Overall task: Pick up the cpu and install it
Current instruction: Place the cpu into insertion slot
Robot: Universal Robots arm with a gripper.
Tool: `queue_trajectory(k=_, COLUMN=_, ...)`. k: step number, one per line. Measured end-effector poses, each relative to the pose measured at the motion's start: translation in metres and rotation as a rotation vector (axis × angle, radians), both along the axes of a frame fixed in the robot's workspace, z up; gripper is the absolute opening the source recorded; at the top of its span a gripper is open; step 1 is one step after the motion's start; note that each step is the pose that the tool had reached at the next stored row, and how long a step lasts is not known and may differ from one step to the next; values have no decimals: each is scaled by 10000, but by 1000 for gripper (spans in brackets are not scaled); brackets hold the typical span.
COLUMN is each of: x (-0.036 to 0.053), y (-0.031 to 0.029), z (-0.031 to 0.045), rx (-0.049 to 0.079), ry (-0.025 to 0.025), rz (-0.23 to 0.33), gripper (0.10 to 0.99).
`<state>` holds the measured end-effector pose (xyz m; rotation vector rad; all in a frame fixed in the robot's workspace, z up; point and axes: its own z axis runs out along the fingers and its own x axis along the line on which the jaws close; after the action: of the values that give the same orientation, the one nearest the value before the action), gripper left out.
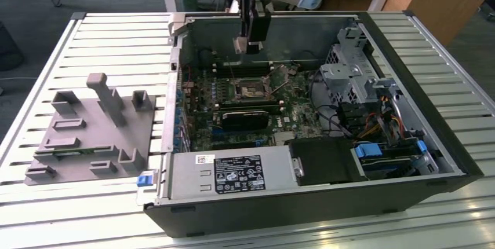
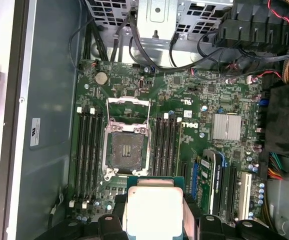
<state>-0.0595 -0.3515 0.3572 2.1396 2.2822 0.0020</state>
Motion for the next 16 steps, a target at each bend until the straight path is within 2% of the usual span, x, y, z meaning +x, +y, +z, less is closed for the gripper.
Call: queue_trajectory(k=16, x=0, y=0, z=-41, rx=0, ry=0, rz=0, gripper=533)
